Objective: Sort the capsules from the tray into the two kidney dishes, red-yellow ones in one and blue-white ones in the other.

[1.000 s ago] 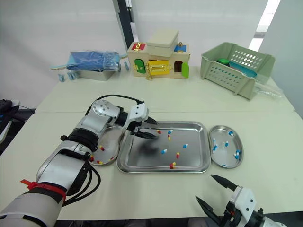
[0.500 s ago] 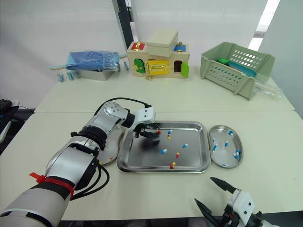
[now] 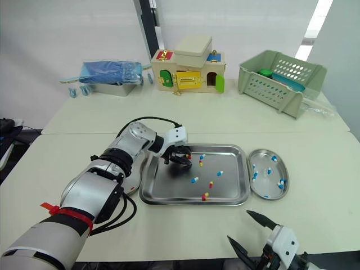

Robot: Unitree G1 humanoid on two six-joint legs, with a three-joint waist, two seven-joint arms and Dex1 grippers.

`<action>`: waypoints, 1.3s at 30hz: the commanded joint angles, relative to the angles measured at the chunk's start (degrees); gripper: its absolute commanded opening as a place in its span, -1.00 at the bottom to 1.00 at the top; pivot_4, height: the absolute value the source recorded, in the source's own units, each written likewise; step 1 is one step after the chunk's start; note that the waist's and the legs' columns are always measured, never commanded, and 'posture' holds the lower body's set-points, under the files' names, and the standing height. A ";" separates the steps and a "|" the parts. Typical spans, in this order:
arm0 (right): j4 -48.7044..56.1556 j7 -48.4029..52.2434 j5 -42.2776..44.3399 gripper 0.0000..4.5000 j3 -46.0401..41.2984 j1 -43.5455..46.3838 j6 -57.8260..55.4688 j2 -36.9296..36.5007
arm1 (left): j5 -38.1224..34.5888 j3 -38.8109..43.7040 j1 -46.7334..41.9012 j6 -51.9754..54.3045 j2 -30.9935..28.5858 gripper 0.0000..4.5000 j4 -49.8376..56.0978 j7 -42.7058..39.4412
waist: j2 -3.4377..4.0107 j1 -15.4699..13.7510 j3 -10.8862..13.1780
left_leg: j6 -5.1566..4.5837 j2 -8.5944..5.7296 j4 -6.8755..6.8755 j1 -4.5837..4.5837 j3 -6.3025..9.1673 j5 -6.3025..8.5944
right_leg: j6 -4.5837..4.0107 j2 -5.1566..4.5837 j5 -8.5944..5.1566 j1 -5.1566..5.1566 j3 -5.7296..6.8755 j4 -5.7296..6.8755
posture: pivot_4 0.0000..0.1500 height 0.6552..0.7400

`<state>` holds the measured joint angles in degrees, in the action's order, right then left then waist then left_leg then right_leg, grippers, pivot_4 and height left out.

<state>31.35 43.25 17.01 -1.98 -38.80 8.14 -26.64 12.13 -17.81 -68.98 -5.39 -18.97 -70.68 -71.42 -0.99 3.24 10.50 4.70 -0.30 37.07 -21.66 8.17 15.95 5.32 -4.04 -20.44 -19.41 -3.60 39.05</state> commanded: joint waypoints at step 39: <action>0.60 2.53 2.80 1.00 -1.04 4.01 -0.61 -4.16 | -10.88 11.26 15.57 39.29 -20.57 -0.98 53.71 -11.06 | 0.11 1.49 -0.07 | 0.21 0.06 -0.01 0.00 0.10 -0.13 | -0.01 0.01 0.00 0.03 0.03 0.03 | 1.00 1.00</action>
<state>31.07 45.26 18.38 -2.20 -35.25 7.44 -30.57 2.70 -8.28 -54.57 29.25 -37.87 -23.05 -83.55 -0.88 4.73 10.42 4.92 -0.24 37.07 -21.64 8.28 15.82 5.31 -4.03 -20.45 -19.35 -3.56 39.07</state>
